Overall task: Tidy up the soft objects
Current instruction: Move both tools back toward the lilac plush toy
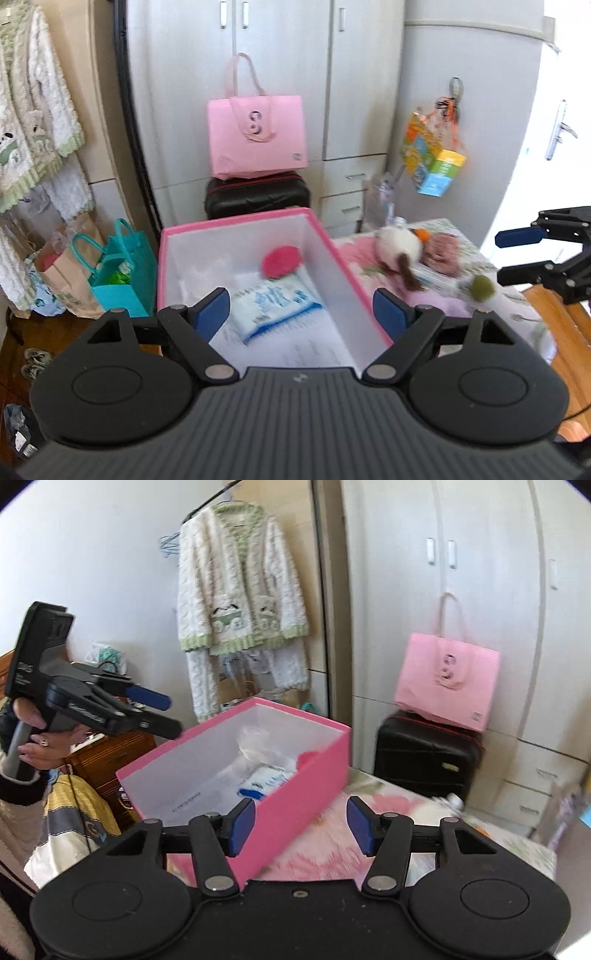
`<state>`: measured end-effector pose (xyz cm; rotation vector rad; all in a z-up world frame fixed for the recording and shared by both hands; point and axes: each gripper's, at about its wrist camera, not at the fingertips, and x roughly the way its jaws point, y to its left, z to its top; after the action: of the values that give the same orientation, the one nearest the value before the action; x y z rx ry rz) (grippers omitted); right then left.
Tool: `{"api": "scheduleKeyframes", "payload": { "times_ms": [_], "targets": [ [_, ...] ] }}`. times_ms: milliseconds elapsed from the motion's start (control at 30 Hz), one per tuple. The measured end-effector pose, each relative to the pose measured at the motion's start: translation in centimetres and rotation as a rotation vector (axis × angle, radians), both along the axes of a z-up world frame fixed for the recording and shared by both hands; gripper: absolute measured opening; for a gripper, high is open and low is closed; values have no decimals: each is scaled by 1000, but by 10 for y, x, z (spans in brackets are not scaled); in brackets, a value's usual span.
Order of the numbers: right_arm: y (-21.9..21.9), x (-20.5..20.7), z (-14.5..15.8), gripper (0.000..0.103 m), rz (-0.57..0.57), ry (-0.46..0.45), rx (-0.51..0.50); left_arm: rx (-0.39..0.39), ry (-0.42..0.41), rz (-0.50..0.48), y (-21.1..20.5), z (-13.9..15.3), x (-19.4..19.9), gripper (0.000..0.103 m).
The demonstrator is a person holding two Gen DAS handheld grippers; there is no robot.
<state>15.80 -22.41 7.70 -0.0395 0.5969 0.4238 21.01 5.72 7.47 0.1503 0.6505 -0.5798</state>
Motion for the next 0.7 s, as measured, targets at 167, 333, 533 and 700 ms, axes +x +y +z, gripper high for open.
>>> {"api": "scheduleKeyframes", "payload": {
  "times_ms": [167, 333, 533, 700],
  "targets": [
    [-21, -43, 4, 63, -69, -13, -31, 5, -15, -56, -13, 10, -34, 85],
    [-38, -78, 3, 65, -104, -13, -55, 22, -23, -118, -36, 13, -61, 85],
    [-46, -107, -9, 71, -109, 3, -79, 51, -17, -210, -69, 7, -88, 85],
    [-51, -122, -23, 78, -102, 19, -81, 74, 6, -271, -98, -6, -101, 85]
  ]
}}
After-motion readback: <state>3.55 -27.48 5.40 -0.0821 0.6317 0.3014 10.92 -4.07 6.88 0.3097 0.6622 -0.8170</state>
